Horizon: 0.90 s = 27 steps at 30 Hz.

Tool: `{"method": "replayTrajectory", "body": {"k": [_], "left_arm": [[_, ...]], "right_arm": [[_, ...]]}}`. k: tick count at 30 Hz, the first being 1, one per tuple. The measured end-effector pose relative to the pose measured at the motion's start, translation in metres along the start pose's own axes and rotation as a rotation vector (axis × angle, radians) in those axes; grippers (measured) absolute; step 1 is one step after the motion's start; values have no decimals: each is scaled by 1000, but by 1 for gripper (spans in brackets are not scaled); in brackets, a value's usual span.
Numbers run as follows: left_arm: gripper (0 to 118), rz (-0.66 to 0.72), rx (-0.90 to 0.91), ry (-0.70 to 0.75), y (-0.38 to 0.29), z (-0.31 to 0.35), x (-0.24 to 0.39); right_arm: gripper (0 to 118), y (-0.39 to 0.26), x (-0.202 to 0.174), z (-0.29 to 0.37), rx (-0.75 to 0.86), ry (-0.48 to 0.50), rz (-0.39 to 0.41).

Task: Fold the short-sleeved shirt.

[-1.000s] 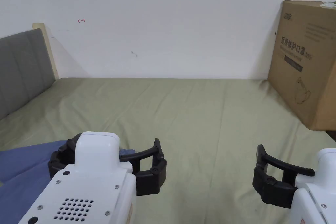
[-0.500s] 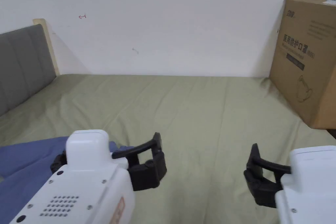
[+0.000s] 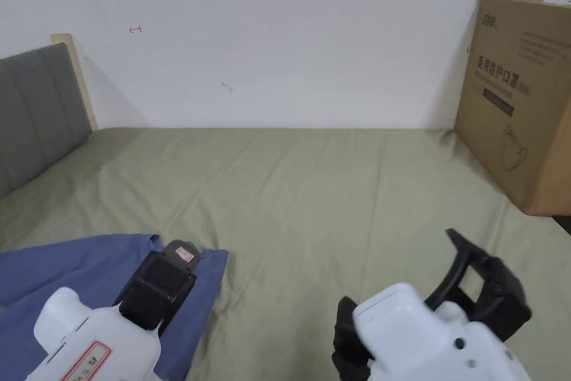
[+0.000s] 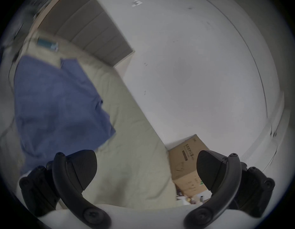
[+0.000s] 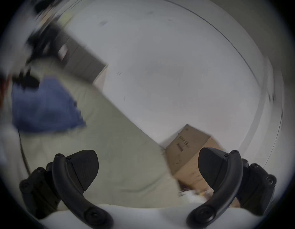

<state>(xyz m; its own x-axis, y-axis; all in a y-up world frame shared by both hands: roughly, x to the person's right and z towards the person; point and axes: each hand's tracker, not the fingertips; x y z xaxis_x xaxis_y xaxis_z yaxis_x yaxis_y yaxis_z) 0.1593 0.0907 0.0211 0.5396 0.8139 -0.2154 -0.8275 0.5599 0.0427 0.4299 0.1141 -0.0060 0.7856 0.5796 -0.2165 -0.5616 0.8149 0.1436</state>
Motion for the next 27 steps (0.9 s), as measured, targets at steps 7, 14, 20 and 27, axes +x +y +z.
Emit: {"method": "replayTrajectory", "body": {"k": [7,14,20,27], "left_arm": [[118,-826,177,-64,-11,17,79],[118,-1080,106,-61,-50,14,75],[118,-963,16,-80,-41,7,72],[90,-930,53,-80,-34,13,76]], "right_arm": [[118,-12,61,3,38,-110,-663],[118,-64,81,-6,-158,-154,-917],[118,-51,80,2,-66,-212,-719],[102,-44,73,1,-83,-164,-670]]}}
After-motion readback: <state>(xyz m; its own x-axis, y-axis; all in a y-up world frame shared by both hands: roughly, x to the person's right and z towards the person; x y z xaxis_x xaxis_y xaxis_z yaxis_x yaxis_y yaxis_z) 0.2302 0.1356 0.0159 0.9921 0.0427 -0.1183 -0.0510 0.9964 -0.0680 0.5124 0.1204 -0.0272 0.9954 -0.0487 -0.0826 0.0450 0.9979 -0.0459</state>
